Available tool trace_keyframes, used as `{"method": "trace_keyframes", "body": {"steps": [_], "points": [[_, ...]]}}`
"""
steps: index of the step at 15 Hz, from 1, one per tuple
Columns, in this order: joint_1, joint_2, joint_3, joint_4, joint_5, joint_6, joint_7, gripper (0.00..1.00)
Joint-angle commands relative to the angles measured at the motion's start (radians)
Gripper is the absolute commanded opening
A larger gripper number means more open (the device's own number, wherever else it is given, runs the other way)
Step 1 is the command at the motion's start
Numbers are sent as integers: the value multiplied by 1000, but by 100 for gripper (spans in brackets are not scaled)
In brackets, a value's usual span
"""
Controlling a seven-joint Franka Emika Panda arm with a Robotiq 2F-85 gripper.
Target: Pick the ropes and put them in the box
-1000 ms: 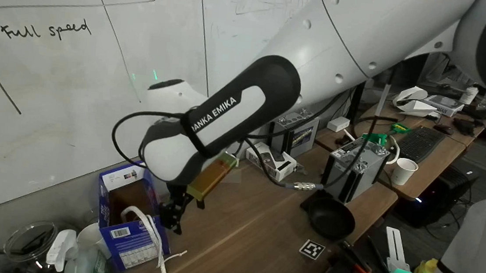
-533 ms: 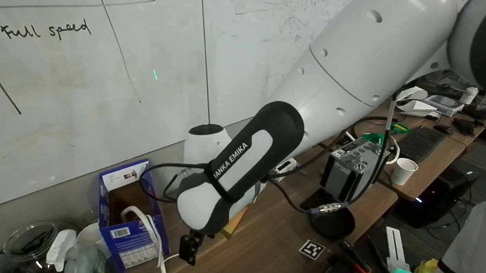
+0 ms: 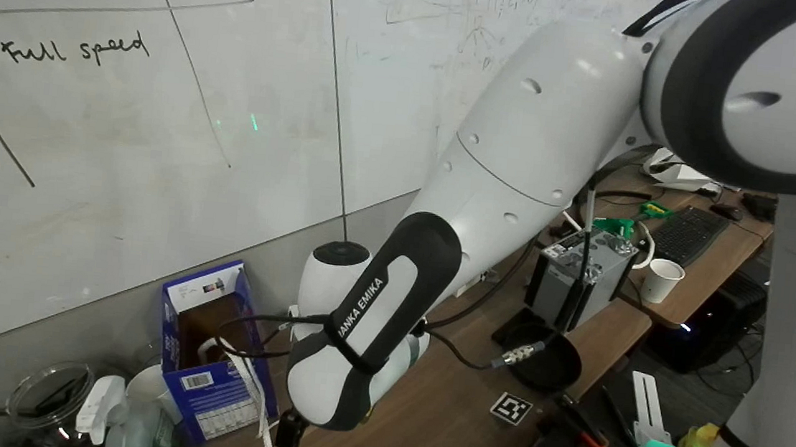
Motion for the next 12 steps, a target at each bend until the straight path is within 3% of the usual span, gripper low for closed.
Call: {"method": "trace_keyframes", "body": {"steps": [1, 3, 7, 12], "points": [[-31, 79, 37, 56, -40, 83, -6, 100], [-29, 110, 37, 73, -67, 140, 11, 100], [32, 176, -31, 107, -133, 289, 112, 100], [168, 255, -168, 183, -96, 447, 310, 100]]}}
